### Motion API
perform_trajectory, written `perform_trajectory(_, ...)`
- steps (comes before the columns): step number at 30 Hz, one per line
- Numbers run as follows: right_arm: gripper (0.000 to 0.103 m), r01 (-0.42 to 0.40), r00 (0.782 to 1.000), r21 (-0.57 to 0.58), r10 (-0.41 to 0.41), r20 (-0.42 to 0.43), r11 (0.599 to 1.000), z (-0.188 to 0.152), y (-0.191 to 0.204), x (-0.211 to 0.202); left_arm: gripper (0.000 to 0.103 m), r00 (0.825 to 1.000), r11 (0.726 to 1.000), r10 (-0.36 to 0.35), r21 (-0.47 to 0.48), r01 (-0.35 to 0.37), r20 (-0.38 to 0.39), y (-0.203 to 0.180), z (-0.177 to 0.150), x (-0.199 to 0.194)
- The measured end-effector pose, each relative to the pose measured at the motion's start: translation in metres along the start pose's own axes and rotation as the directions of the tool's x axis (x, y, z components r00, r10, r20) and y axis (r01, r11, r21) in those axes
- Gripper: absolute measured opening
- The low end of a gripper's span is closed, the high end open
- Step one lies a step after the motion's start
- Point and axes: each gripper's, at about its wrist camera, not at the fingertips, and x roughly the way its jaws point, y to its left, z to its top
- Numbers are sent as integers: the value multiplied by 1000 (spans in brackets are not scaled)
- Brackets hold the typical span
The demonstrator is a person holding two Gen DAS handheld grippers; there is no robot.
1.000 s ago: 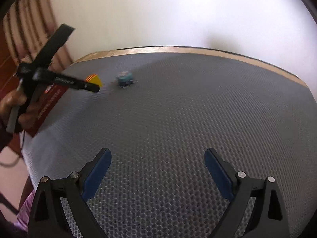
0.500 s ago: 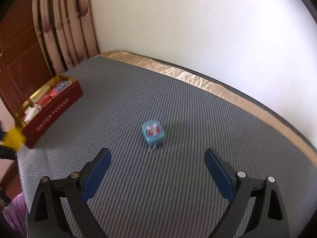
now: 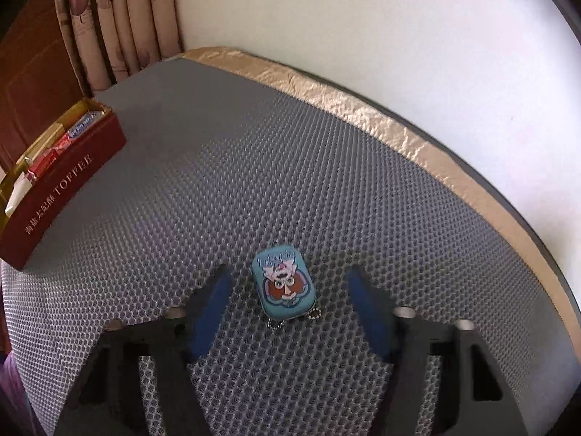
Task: Organize rigid objects
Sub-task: 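Carry the striped block into the tin with the left gripper while the right gripper grasps the blue tin, then carry the blue tin into the red tin and release it with the right gripper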
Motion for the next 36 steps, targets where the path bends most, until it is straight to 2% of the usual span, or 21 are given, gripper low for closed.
perform_trajectory(1, 29, 9, 1000, 1, -9, -9, 1000, -2, 1, 1, 30, 1000, 1000, 0, -9, 0, 4, 2, 0, -2)
perform_trajectory(4, 29, -8, 1000, 35, 8, -3, 999, -9, 1, -6, 30, 999, 999, 34, -25, -33, 40, 15, 13, 0)
perform_trajectory(8, 29, -57, 997, 116, 51, 53, 992, -18, 0, -30, 30, 996, 997, 65, -48, -63, 53, 34, 35, 5)
perform_trajectory(14, 29, -139, 984, 183, 114, 140, 973, -33, 13, -72, 30, 984, 986, 165, -9, -164, 62, 58, 84, 47)
perform_trajectory(19, 29, -202, 970, 235, 162, 180, 951, -47, 28, -91, 30, 983, 983, 183, 11, -183, 19, 72, 111, 79)
perform_trajectory(21, 29, -225, 966, 247, 182, 185, 943, -49, 31, -93, 30, 974, 973, 228, 32, -228, 20, 73, 119, 90)
perform_trajectory(23, 29, -230, 964, 251, 185, 188, 940, -51, 35, -94, 30, 970, 969, 241, 50, -242, 20, 76, 127, 99)
perform_trajectory(28, 29, -252, 960, 255, 209, 184, 934, -54, 46, -99, 31, 966, 963, 260, 71, -260, 1, 83, 139, 111)
perform_trajectory(31, 29, -260, 958, 240, 220, 182, 935, -53, 56, -100, 37, 957, 955, 291, 70, -289, -20, 88, 142, 118)
perform_trajectory(36, 29, -286, 950, 229, 244, 193, 930, -45, 67, -101, 38, 951, 950, 309, 37, -309, 6, 89, 137, 107)
